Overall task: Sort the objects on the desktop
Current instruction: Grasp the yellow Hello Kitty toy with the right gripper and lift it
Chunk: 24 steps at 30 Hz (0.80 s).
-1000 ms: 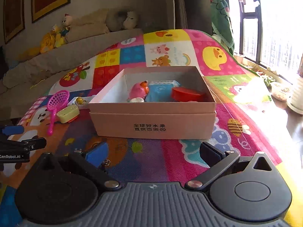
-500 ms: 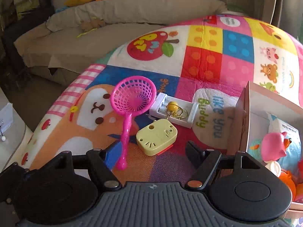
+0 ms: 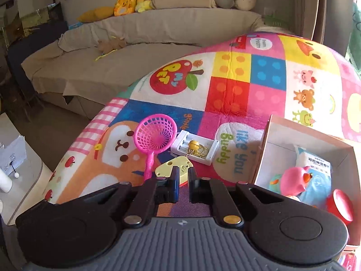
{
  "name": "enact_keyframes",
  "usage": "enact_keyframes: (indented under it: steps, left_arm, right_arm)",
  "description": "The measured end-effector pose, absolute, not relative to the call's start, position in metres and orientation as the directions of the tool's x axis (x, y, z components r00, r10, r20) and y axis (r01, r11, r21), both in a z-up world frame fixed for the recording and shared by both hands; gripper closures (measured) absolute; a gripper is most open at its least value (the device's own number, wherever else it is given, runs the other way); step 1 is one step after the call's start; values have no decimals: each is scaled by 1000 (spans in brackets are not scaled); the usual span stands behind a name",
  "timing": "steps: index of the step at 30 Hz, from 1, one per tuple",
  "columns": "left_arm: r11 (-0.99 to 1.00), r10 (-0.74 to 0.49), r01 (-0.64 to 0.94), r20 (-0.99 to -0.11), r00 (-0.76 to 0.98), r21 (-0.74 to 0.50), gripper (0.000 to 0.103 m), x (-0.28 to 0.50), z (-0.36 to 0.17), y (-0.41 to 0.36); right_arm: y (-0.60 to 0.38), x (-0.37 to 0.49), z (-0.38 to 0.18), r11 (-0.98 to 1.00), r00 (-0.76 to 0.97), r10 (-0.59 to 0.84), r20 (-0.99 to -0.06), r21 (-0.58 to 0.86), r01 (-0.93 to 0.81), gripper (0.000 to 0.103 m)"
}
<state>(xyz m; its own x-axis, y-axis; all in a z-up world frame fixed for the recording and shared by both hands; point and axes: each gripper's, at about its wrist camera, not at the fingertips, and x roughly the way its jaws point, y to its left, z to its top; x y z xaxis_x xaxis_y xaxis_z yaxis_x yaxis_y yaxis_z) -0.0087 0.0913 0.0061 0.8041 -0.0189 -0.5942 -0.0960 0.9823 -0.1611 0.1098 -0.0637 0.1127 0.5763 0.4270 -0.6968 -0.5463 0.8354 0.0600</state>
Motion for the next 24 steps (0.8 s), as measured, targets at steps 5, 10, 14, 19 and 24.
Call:
enact_keyframes:
  steps: [5,10,14,19,24]
  left_arm:
    - [988,-2,-91,-592,806,-127,0,-10,7,86]
    - [985,-11,-95,-598,801,-146,0,-9,6,89]
    - [982,-20,-96,-597,802,-162,0,-9,6,92]
    - [978,-32,-97,-596,802,-183,0,-9,6,95]
    - [977,-37,-98,-596,802,-191,0,-9,6,96]
  right_arm:
    - [-59,114,93,844,573,393,-720,34,-535,63]
    - [-34,148,63,866,476,420,-772,185,-464,44]
    - [-7,174,42,896,474,366,-801,165,-412,42]
    - [2,178,33,899,479,301,-825,77,-432,47]
    - [-19,171,82,903,625,326,-709,37,-429,49]
